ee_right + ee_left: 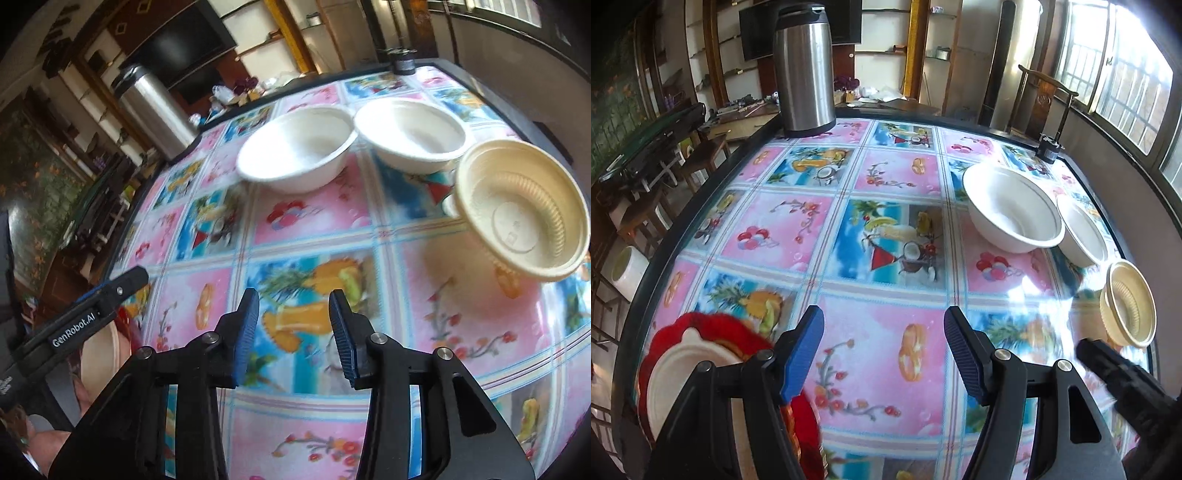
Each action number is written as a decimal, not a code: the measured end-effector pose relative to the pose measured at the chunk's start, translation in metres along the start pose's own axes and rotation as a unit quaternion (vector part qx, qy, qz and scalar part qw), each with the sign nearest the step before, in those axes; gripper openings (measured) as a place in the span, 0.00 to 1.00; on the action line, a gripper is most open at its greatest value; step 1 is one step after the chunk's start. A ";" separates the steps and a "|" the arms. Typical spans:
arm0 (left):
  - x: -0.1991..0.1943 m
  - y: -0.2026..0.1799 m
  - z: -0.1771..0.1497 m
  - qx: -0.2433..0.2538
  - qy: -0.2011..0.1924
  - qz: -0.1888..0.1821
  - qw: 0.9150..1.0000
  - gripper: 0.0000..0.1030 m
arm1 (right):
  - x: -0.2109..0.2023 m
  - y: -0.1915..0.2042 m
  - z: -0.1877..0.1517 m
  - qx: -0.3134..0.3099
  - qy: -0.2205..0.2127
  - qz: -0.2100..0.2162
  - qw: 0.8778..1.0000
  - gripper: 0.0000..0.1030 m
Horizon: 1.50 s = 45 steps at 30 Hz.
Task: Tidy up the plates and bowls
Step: 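Move the left gripper to the rim of the large white bowl, then close the left gripper on the white bowl's rim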
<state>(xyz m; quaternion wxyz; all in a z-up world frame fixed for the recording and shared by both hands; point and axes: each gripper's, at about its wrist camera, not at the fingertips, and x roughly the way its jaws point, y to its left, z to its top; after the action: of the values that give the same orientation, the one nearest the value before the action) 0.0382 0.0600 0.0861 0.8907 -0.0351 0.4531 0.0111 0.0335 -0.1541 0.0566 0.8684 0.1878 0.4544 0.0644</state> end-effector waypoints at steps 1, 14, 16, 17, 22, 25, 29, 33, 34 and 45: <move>0.003 -0.003 0.003 -0.001 0.005 -0.002 1.000 0.66 | -0.003 -0.005 0.005 0.007 -0.006 0.000 1.000 0.38; 0.054 -0.046 0.061 -0.016 0.024 -0.027 0.999 0.66 | 0.034 -0.028 0.064 0.082 -0.012 0.060 0.995 0.38; 0.065 -0.052 0.070 -0.008 0.031 -0.028 0.999 0.66 | 0.044 -0.031 0.070 0.092 -0.011 0.060 0.994 0.38; 0.071 -0.055 0.076 -0.006 0.034 -0.036 0.999 0.66 | 0.049 -0.033 0.074 0.096 -0.009 0.061 0.993 0.38; 0.089 -0.062 0.098 -0.001 0.033 -0.042 0.999 0.66 | 0.067 -0.045 0.087 0.122 -0.009 0.060 0.991 0.38; 0.102 -0.067 0.108 0.002 0.037 -0.045 0.998 0.66 | 0.075 -0.052 0.094 0.134 -0.009 0.063 0.989 0.38; 0.121 -0.081 0.113 0.021 0.055 -0.048 0.997 0.66 | 0.089 -0.052 0.102 0.144 -0.006 0.077 0.987 0.38; 0.136 -0.085 0.115 0.022 0.071 -0.042 0.996 0.66 | 0.094 -0.045 0.109 0.120 -0.011 0.070 0.990 0.38; 0.139 -0.086 0.116 0.020 0.074 -0.042 0.996 0.66 | 0.095 -0.044 0.109 0.115 -0.012 0.065 0.991 0.38; 0.147 -0.082 0.102 0.025 0.094 -0.017 0.995 0.19 | 0.098 -0.044 0.110 0.070 -0.013 0.046 0.996 0.14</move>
<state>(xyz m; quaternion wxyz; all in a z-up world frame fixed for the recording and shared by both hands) 0.2114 -0.0163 0.0315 0.8449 -0.0216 0.5341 -0.0182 0.1766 -0.1964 0.0218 0.8547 0.2701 0.4377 0.0698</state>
